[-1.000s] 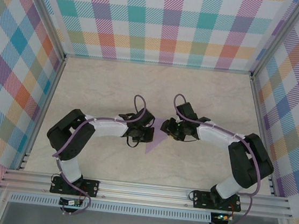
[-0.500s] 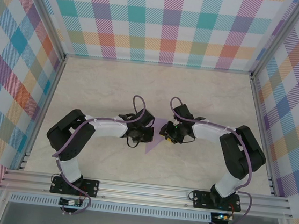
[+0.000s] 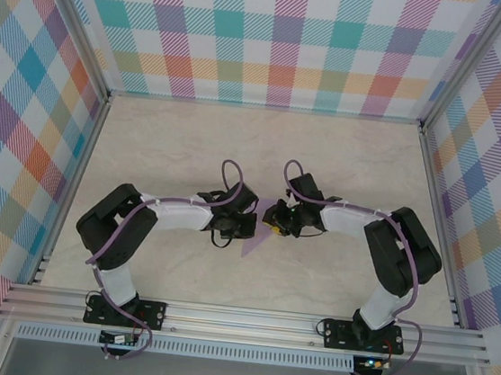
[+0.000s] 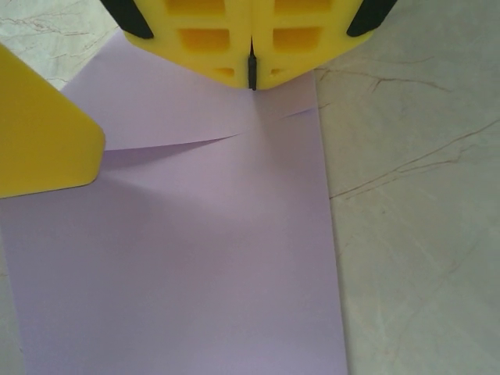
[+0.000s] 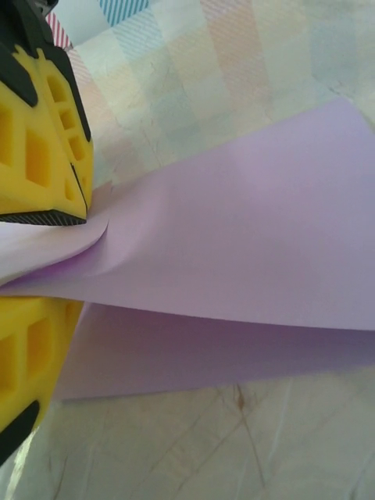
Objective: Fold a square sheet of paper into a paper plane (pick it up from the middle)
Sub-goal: Fourth fold the wing at the center of the table.
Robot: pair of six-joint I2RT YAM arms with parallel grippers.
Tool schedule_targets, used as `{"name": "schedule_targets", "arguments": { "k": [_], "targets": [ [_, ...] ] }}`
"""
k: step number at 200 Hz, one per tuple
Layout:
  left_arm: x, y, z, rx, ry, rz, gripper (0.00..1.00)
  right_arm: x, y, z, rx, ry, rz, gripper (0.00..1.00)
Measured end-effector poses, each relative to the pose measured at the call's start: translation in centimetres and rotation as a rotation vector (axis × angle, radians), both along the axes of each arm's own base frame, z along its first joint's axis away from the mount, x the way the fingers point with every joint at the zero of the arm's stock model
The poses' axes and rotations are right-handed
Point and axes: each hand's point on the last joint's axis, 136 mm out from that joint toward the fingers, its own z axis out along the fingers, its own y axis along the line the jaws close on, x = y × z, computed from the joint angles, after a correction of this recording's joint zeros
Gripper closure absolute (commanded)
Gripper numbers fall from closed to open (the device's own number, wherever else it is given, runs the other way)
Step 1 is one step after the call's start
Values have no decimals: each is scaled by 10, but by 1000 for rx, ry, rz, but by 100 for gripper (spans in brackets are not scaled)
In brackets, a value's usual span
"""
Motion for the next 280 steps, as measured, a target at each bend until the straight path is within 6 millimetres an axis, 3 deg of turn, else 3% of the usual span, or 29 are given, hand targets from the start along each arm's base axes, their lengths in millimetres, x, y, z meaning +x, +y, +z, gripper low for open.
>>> {"name": "schedule_targets", "arguments": {
  "k": [26, 45, 76, 120, 146, 184, 237, 280],
  "targets": [
    [-2, 6, 3, 12, 3, 7, 95, 2, 3, 0, 27, 9, -4, 92],
    [-4, 10, 9, 9, 1, 13, 78, 2, 3, -2, 30, 17, -11, 100],
    [-1, 16, 34, -31, -46, 34, 54, 0, -5, 2, 1, 5, -27, 100],
    [2, 27, 82, -109, -150, 52, 26, 0, -23, 50, -32, -105, -80, 100],
    [1, 34, 104, -148, -206, 62, 14, -4, -31, 67, -66, -139, -111, 100],
    [-3, 42, 121, -185, -268, 56, 6, -8, -23, 86, -114, -158, -140, 100],
    [-6, 45, 122, -192, -294, 48, 0, 5, -10, 145, -176, -290, -204, 100],
    [-4, 45, 128, -201, -330, 37, 0, 3, -24, 139, -245, -254, -291, 100]
  ]
}}
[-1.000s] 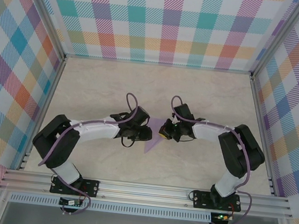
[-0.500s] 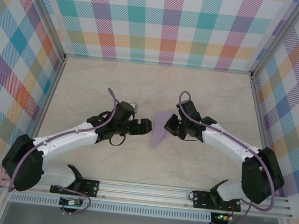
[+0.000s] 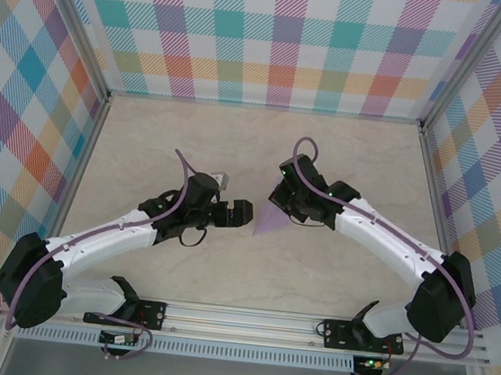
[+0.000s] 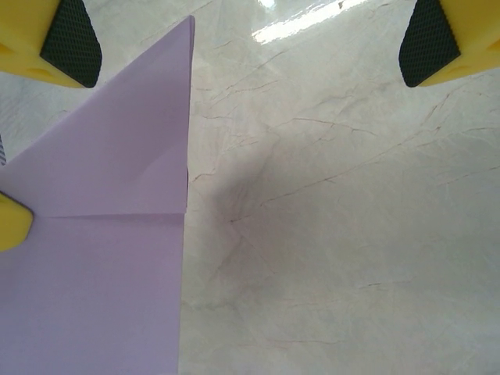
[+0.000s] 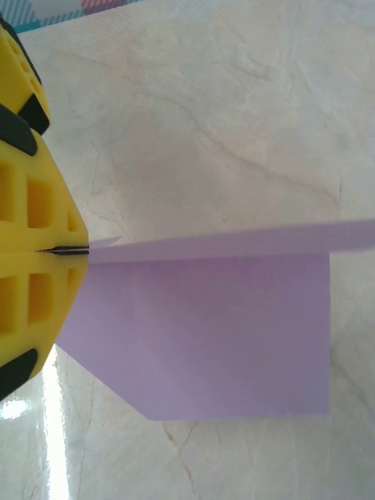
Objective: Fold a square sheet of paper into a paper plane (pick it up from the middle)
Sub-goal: Fourth fold the wing at the center of the table.
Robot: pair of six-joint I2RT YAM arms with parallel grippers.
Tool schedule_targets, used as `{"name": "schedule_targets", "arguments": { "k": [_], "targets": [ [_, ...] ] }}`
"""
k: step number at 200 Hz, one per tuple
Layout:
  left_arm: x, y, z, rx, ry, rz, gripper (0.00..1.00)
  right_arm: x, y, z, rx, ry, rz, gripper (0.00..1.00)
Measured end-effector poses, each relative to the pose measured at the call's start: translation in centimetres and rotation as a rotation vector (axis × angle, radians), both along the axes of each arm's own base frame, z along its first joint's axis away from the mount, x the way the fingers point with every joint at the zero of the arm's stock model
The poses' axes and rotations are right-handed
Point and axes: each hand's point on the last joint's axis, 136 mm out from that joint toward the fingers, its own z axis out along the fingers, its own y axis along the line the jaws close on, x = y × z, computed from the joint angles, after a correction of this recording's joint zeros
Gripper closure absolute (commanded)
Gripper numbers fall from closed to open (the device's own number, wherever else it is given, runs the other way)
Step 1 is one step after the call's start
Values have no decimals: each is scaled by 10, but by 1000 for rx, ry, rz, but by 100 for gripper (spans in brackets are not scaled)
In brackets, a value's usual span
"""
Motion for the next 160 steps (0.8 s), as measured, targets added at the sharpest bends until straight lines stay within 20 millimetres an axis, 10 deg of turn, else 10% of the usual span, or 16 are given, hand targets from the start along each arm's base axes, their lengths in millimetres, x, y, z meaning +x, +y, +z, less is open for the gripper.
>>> {"name": "schedule_targets", "arguments": {
  "k": [73, 160],
  "targets": [
    [-10, -12, -36, 42, -90, -151, 12, -27, -27, -84, -63, 261, -244, 100],
    [-37, -62, -72, 104, -215, -409, 18, -35, -29, -112, -2, 468, -339, 100]
  ]
}}
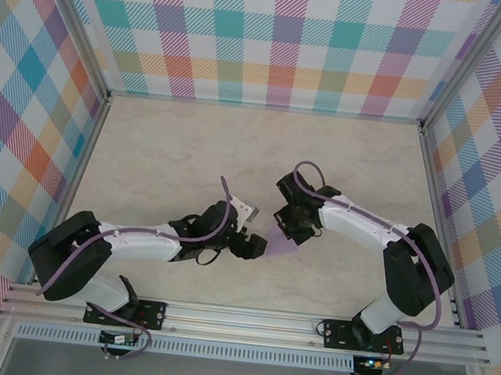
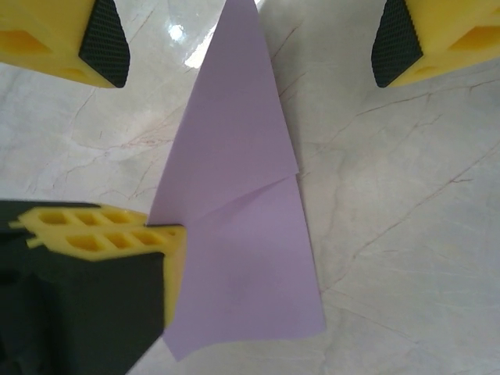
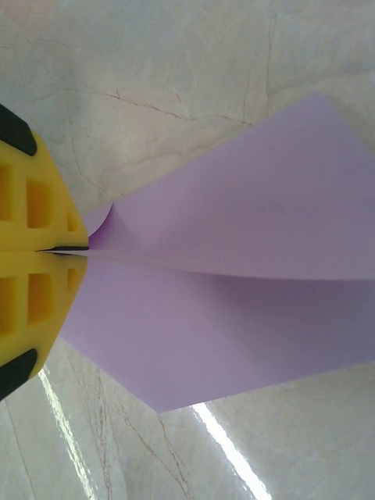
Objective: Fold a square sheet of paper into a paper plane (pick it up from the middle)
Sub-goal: Fourth fold the wing at the center of the table.
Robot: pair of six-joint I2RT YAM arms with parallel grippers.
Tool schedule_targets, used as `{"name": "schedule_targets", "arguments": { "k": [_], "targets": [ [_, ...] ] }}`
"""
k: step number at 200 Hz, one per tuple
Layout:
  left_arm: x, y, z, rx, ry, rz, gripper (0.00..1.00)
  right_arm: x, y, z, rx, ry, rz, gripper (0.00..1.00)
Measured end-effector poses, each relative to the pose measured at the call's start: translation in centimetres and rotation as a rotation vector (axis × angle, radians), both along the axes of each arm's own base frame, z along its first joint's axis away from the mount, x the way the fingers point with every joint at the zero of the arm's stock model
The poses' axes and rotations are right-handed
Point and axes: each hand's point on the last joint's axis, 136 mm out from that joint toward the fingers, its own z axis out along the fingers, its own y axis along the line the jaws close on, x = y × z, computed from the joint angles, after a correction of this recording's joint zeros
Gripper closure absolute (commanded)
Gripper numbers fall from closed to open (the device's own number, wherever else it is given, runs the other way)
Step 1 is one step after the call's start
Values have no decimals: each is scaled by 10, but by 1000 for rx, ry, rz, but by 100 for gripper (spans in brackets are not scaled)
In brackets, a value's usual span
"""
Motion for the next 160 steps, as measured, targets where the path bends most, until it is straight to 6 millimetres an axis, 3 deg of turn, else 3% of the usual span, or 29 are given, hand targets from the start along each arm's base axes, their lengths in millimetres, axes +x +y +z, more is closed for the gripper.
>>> {"name": "schedule_targets", "arguments": {
  "k": [95, 160],
  "targets": [
    [-13, -22, -18, 36, -77, -205, 40, -4, 1, -3, 47, 65, -5, 99],
    [-11, -29, -22, 50, -116, -241, 63, -10, 4, -14, 48, 117, 15, 95]
  ]
}}
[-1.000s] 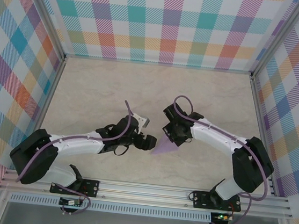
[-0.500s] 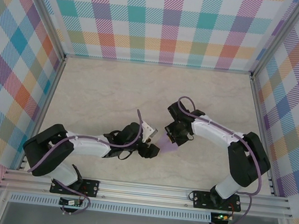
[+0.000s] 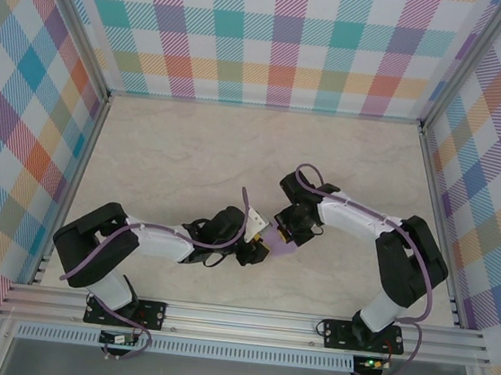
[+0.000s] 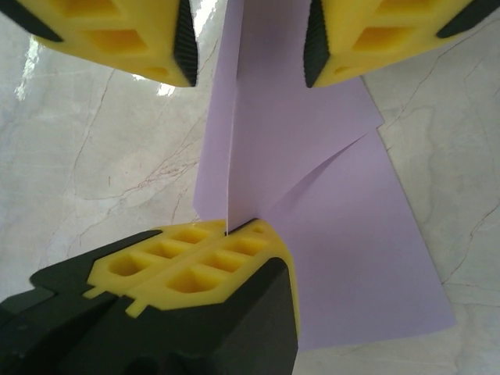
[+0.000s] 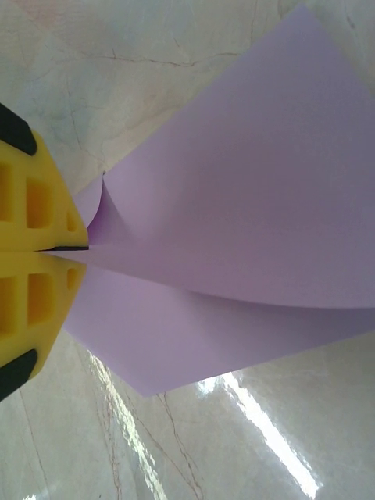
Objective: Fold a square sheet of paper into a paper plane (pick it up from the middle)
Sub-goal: Fourth fold the wing at the center of the table.
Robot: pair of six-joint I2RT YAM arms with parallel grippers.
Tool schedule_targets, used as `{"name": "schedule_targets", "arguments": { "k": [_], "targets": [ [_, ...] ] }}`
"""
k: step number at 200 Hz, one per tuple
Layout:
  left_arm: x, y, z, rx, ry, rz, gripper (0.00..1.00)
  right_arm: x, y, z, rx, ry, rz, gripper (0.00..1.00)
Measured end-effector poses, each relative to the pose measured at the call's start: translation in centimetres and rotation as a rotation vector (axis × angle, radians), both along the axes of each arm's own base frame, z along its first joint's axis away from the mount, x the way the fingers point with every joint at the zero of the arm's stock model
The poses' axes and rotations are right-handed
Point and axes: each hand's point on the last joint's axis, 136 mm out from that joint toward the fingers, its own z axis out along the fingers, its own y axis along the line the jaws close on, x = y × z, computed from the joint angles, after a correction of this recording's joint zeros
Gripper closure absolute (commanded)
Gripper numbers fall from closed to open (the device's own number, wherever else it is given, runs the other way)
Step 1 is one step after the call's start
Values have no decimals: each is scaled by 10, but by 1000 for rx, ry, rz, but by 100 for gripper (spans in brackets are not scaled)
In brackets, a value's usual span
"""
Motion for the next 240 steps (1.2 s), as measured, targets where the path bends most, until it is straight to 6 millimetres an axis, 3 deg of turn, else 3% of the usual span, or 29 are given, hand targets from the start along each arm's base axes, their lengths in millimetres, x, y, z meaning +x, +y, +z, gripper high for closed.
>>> {"name": "schedule_targets", "arguments": {
  "k": [26, 63, 123, 184, 240],
  "targets": [
    [0, 0, -2, 8, -4, -5, 64, 2, 2, 2, 13, 0, 9, 95],
    [-1, 0, -4, 19, -16, -21, 74, 5, 6, 6, 35, 1, 15, 93],
    [-1, 0, -9, 31, -12, -17, 82, 9, 7, 10, 46, -15, 52, 65],
    [6, 6, -13, 42, -27, 39, 86, 13, 4, 14, 72, -31, 113, 57],
    [23, 16, -3, 75, -118, 110, 86, 30, -14, 53, 97, -183, 158, 29]
  ]
}}
